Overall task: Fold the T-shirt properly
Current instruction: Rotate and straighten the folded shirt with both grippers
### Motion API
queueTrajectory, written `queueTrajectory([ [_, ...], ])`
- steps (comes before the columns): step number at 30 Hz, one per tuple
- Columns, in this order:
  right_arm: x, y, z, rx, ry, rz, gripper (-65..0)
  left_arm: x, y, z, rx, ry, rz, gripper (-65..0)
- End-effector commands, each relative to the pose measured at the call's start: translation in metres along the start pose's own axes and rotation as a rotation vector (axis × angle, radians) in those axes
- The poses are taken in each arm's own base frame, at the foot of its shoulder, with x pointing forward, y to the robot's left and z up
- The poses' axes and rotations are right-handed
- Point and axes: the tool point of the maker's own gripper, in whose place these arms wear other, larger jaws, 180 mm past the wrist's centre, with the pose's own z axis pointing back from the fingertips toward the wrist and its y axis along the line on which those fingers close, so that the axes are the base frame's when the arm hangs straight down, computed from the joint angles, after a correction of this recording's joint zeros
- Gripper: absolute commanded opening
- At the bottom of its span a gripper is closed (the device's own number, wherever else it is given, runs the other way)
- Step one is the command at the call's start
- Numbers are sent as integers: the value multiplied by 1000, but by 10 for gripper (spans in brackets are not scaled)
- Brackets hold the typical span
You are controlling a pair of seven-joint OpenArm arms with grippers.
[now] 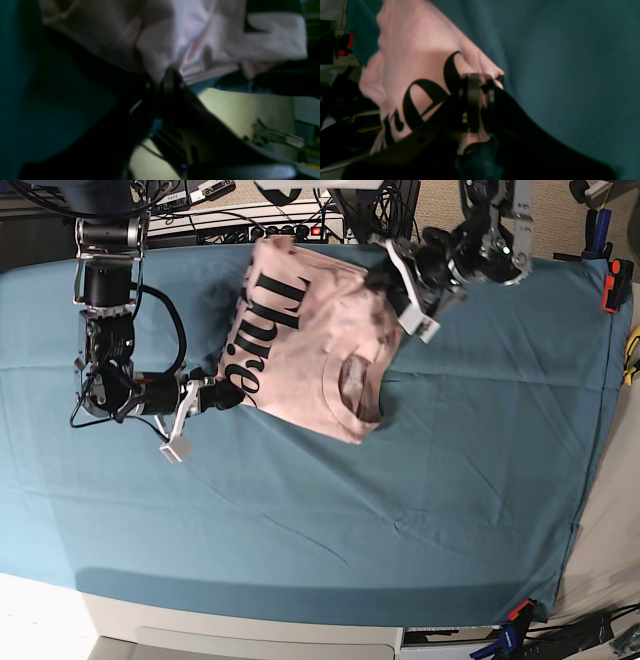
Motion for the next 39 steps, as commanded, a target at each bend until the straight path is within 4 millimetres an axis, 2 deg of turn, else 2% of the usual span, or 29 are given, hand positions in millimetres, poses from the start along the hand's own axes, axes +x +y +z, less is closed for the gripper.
queueTrajectory([
  [1, 11, 1, 7, 5, -31, 15, -650, 9, 1, 3, 5, -31, -13, -650],
  [7, -9, 5, 1, 35, -19, -25, -650, 25, 15, 5, 44, -54, -56, -650],
  [12, -24, 7, -1, 38, 1, -37, -650, 45, 31, -3, 59, -68, -52, -650],
  [19, -39, 27, 1, 39, 14, 35, -650, 81, 54, -11, 84, -91, -60, -650],
  [23, -55, 35, 2, 22, 47, 70, -650, 101, 73, -3, 131, -101, -100, -650],
  [30, -95, 46, -1, 35, 104, 44, -650, 130, 105, 25, 232, -124, -180, -650],
  [34, -116, 50, -3, 50, 132, 9, -650, 140, 108, 30, 239, -139, -195, -650],
  [39, -128, 66, -12, 105, 120, -36, -650, 144, 95, 22, 198, -143, -221, -650],
])
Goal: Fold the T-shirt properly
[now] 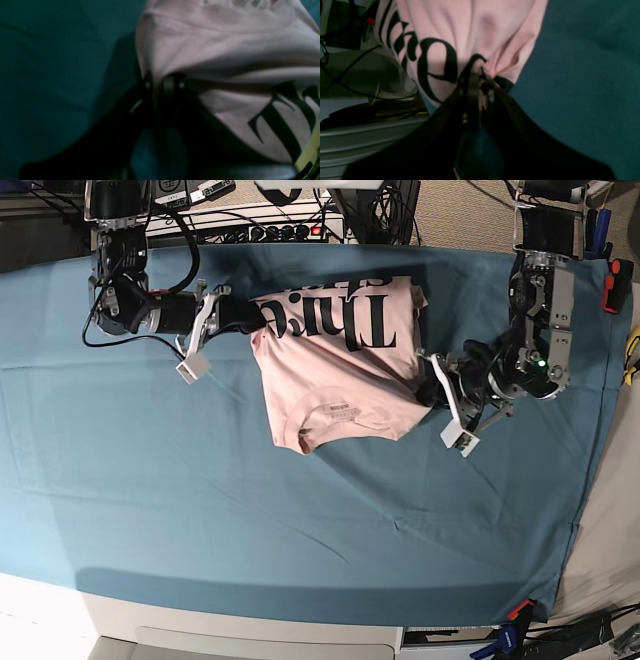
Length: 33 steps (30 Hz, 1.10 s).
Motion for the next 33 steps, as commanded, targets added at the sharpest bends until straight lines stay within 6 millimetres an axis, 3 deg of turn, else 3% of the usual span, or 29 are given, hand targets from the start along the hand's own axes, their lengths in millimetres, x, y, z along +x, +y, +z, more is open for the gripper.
queueTrajectory([
  [1, -25, 1, -5, -7, 100, -17, -650, 19, 1, 4, 1, -56, -26, -650],
  [11, -20, 27, -30, 85, 40, -53, -650, 20, -10, -4, -8, -50, -74, -650],
  [20, -30, 36, -31, 128, 26, -95, -650, 36, 0, -1, 39, -81, -83, -650],
  [27, -26, 35, -30, 122, 24, -87, -650, 30, 0, -2, 38, -56, -80, -650],
  [28, -25, 34, -30, 120, 23, -83, -650, 29, 0, -2, 39, -50, -82, -589],
  [29, -22, 34, -30, 119, 20, -78, -608, 28, 0, -2, 36, -47, -89, -511],
  [31, -16, 33, -29, 117, 13, -67, -480, 27, 2, -1, 49, -42, -94, -391],
  [33, -9, 30, -27, 110, -1, -58, -428, 26, 9, -1, 88, -28, -116, -373],
])
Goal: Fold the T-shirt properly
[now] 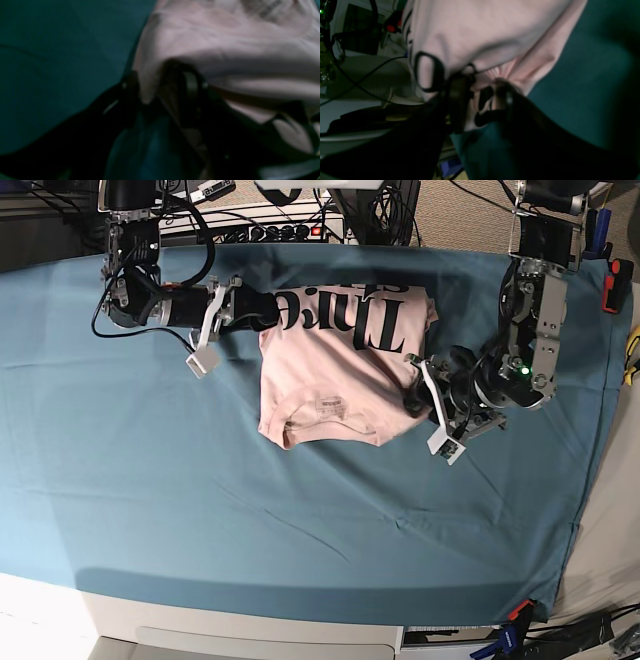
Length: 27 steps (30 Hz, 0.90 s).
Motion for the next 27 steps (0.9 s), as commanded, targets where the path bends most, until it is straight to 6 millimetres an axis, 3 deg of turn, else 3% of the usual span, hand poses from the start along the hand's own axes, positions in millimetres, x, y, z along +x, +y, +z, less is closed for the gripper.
queueTrajectory([
  [1, -7, 0, -2, 2, 30, -34, -428, 15, 9, 6, 28, -41, -24, -373],
  [5, 21, -14, 17, -46, -60, -25, -428, 7, 26, 13, 75, -9, -51, -373],
  [8, 50, -31, 45, -112, -169, -18, -429, -5, 48, 24, 128, 41, -63, -373],
  [13, 98, -53, 117, -224, -388, 1, -429, -26, 91, 54, 240, 114, -18, -386],
  [17, 117, -45, 185, -278, -565, 54, -430, -52, 99, 88, 238, 127, 53, -420],
  [19, 110, -40, 213, -331, -586, 79, -430, -73, 92, 108, 233, 129, 84, -420],
  [22, 83, -33, 239, -433, -542, 96, -430, -111, 71, 139, 237, 147, 139, -420],
  [27, 25, -21, 249, -529, -422, 49, -430, -162, 4, 182, 195, 182, 242, -421],
])
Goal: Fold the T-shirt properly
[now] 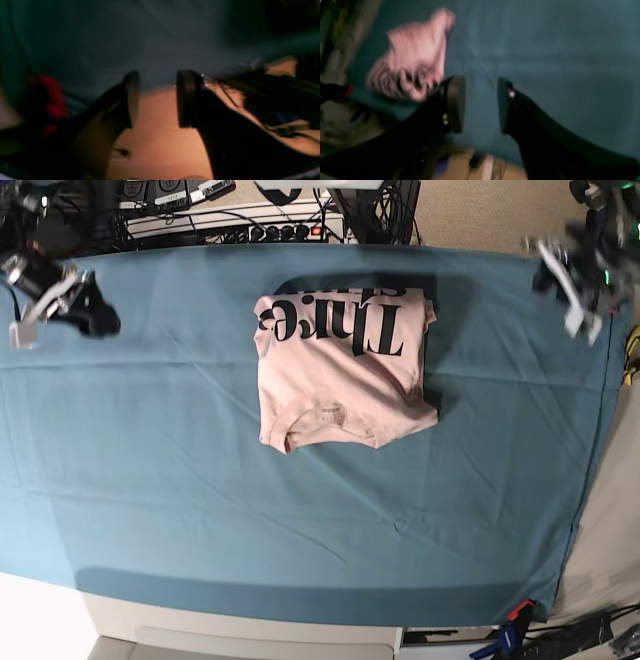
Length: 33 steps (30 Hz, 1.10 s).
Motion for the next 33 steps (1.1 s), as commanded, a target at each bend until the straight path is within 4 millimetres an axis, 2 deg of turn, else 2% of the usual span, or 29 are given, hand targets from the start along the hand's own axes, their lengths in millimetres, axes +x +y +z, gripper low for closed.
queueTrajectory([
  [1, 2, 2, 9, -5, -7, 15, -430, -9, -11, 9, -23, -1, 8, -421],
  [4, -43, -1, 20, -41, 96, -65, -430, -57, -41, 19, -88, 63, 102, -421],
  [8, -120, -28, 36, -166, 267, -231, -430, -115, -63, 15, -168, 196, 246, -421],
  [10, -153, -40, 42, -202, 326, -329, -430, -147, -69, 5, -205, 271, 327, -421],
  [13, -205, -54, 46, -236, 435, -469, -430, -196, -100, -16, -346, 372, 399, -420],
  [16, -248, -70, 37, -285, 490, -577, -430, -236, -138, -43, -480, 446, 469, -420],
  [18, -273, -81, 24, -322, 517, -615, -430, -253, -156, -66, -526, 469, 500, -420],
  [21, -305, -93, -2, -380, 550, -595, -430, -267, -167, -101, -544, 509, 477, -420],
  [24, -323, -97, -39, -388, 575, -504, -430, -264, -164, -137, -526, 523, 365, -420],
  [26, -326, -105, -62, -433, 565, -439, -430, -252, -152, -165, -462, 474, 298, -420],
  [29, -327, -115, -90, -531, 551, -332, -430, -232, -125, -206, -287, 388, 198, -420],
  [31, -330, -112, -107, -571, 571, -285, -430, -224, -110, -226, -173, 374, 129, -420],
  [33, -333, -101, -126, -587, 586, -277, -430, -216, -106, -240, -102, 370, 104, -420],
])
